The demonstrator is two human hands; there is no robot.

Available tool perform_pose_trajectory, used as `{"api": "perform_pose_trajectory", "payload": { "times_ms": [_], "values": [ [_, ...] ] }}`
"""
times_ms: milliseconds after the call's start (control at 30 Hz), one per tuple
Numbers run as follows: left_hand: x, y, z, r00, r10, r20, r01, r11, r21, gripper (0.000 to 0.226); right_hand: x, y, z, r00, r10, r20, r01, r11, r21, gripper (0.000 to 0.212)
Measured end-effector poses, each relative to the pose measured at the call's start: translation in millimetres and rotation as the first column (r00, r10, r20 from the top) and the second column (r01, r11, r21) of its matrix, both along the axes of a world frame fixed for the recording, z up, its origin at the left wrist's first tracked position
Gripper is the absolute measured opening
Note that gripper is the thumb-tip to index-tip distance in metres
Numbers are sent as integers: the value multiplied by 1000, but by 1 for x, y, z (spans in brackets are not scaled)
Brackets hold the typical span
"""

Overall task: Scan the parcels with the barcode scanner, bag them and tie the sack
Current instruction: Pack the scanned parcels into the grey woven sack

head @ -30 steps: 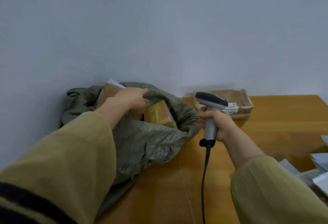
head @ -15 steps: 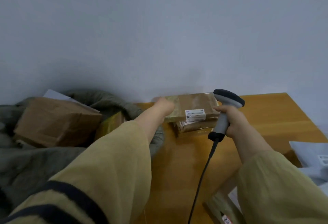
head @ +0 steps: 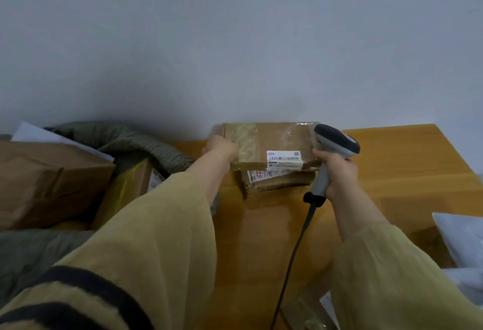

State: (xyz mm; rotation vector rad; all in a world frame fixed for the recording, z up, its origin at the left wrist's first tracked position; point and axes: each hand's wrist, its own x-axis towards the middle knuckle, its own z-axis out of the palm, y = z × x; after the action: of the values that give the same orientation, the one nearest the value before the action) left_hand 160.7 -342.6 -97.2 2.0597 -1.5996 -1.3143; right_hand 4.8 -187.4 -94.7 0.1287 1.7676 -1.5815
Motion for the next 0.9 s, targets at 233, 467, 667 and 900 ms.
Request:
{"api": "perform_pose_trajectory", "payload": {
  "times_ms": [233,467,667,900],
  "values": [
    [60,12,108,926,-34,-376,-38,982,-184,27,56,22,71,997,59,-53,-69,975,-210,29],
    [191,5,191,947,62,-314,-215,850,-481,41,163,10,107,880,474,8,-444,830,-338,19],
    [281,2,217,993,117,-25,-104,741,-664,61,208,-3,79,858,513,27,-495,841,-218,50],
    [264,51,180,483,-318,816,749,633,-197,67,227,13,45,781,553,289,-548,830,-106,42]
  ]
}}
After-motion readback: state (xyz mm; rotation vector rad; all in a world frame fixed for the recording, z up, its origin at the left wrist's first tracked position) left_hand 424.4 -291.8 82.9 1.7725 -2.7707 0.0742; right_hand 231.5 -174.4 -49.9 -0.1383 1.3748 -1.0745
